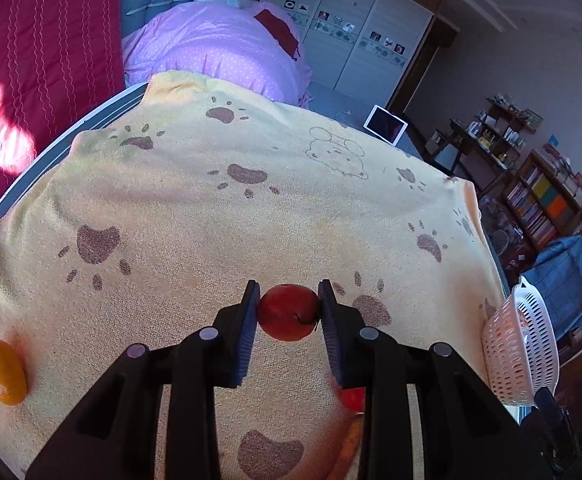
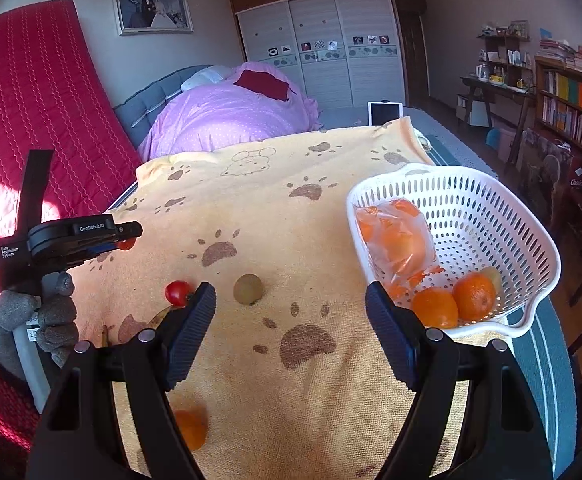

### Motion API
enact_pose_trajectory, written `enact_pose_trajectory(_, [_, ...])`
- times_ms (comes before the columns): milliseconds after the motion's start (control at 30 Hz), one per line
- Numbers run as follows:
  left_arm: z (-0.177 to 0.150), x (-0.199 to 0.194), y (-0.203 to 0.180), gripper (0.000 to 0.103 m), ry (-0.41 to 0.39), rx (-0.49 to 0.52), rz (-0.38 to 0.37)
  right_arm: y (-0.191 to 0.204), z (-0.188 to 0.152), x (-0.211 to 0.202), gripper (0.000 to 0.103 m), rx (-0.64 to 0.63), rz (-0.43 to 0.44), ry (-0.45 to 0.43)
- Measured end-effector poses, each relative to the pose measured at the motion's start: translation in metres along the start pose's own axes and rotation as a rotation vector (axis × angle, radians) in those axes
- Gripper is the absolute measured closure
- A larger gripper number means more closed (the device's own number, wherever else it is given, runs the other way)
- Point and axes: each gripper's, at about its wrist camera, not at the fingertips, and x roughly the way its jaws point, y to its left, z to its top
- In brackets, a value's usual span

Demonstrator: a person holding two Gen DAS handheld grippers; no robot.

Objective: Organize fruits
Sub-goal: 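Grasp a second cherry tomato with the right tool while the left tool holds its tomato, then carry the cherry tomato into the white basket and open the right tool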

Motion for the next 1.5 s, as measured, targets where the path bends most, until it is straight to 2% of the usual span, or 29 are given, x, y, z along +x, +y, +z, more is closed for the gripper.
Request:
enact_pose_trajectory(100, [-0.001,-0.003,0.001,0.073,-0.007,-0.005,0.001,0.012,0.009,0.013,0.024,0.035,0.054,0.051])
enact_pose_trajectory(233, [0.000,-0.007,0.007,0.073,-0.021,-0.024,0.004,0.038,0.018,0.034,0.024,0.014,0.088,0.091])
enact_pose_trajectory(367, [0.001,-0.006,0.015,0.073,-0.028,-0.041,0.035,0.049,0.023,0.066,0.024,0.065,0.160,0.186])
enact_pose_trajectory(467, [0.000,-0.005,0.020,0.073,-0.019,-0.055,0.030,0.052,0.025,0.089,0.024,0.116,0.197,0.252])
enact_pose_trajectory(633, [0.000,-0.009,0.020,0.073,-0.039,-0.047,0.050,0.061,0.025,0.115,0.030,0.149,0.222,0.320])
enact_pose_trajectory(767, [0.000,-0.011,0.023,0.073,-0.037,-0.058,0.038,0.069,0.023,0.127,0.037,0.121,0.199,0.353])
enact_pose_trajectory(867, [0.001,-0.012,0.025,0.073,-0.041,-0.068,0.039,0.077,0.019,0.133,0.041,0.072,0.141,0.357])
enact_pose_trajectory(967, [0.001,-0.013,0.027,0.073,-0.040,-0.076,0.036,0.085,0.015,0.137,0.045,0.029,0.123,0.369])
enact_pose_trajectory(1100, [0.002,-0.013,0.027,0.073,-0.041,-0.076,0.037,0.099,0.012,0.139,0.046,-0.057,0.049,0.381])
enact_pose_trajectory(1300, [0.002,-0.012,0.027,0.073,-0.040,-0.078,0.034,0.105,0.009,0.146,0.055,-0.113,-0.013,0.415])
enact_pose_trajectory(1467, [0.002,-0.013,0.028,0.073,-0.040,-0.080,0.031,0.109,0.009,0.146,0.070,-0.152,-0.064,0.405])
enact_pose_trajectory(1500, [0.002,-0.013,0.027,0.073,-0.041,-0.080,0.031,0.109,0.009,0.146,0.070,-0.151,-0.063,0.404])
